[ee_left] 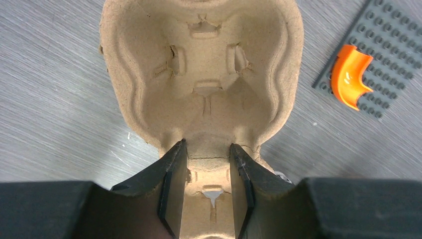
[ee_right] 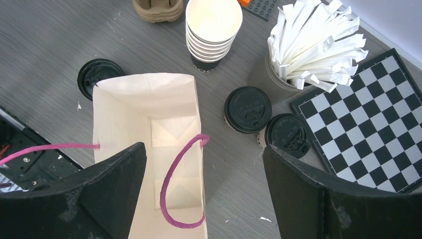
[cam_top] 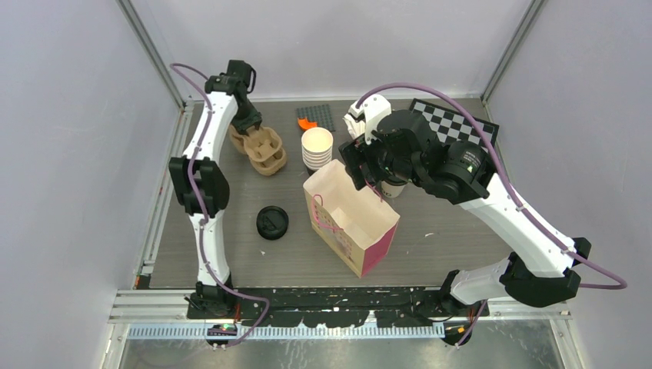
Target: Pack the takeout coffee
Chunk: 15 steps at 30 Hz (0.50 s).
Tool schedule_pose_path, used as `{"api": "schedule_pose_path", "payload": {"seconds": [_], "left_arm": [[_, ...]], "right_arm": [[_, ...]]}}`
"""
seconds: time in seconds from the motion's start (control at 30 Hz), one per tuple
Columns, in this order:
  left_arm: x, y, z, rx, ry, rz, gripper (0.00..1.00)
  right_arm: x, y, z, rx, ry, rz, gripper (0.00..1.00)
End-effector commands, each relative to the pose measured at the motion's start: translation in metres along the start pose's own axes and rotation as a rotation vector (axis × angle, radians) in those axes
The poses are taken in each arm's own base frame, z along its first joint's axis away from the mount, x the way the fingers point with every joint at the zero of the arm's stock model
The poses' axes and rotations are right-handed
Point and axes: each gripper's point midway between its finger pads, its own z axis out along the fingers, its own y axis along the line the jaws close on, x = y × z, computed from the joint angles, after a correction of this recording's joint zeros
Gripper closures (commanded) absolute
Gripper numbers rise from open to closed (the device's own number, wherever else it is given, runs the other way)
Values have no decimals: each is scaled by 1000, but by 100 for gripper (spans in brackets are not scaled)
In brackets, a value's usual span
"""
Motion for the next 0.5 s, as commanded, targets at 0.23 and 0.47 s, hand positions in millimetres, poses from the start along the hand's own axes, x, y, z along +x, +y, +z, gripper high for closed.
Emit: {"api": "schedule_pose_path", "payload": {"seconds": [0.23, 0.47], "left_arm": [[-6, -15, -117, 251, -39, 47, 69], [20, -29, -183, 391, -31, 79, 71]], "right_arm": [[-16, 0, -11, 24, -73, 231, 9], [3, -11, -20, 76, -27, 245, 9]]}}
